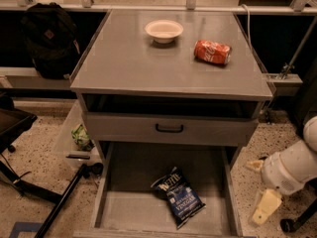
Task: Pick blue chip bag from middle drawer and place on counter
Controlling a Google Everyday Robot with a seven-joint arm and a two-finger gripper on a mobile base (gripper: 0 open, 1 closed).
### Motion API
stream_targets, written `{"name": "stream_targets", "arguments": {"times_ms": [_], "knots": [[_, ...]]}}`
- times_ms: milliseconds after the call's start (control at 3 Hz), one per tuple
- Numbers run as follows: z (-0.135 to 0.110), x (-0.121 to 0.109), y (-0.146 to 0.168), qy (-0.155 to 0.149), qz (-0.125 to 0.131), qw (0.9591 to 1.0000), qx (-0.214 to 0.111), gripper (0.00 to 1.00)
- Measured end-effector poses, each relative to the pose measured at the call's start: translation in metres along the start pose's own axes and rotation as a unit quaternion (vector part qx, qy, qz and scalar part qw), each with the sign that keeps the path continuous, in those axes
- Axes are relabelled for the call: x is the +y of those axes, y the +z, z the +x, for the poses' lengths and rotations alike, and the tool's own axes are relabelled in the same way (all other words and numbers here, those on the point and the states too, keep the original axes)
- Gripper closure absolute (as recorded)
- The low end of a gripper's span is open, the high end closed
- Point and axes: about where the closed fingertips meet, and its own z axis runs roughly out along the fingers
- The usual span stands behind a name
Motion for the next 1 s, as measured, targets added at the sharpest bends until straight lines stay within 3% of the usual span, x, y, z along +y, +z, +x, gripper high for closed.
{"name": "stream_targets", "arguments": {"times_ms": [333, 667, 1000], "knots": [[0.028, 0.005, 0.026, 0.025, 0.009, 0.999, 0.036, 0.0], [0.028, 0.005, 0.026, 0.025, 0.009, 0.999, 0.036, 0.0], [0.022, -0.019, 0.032, -0.003, 0.007, 0.9999, -0.01, 0.0]]}}
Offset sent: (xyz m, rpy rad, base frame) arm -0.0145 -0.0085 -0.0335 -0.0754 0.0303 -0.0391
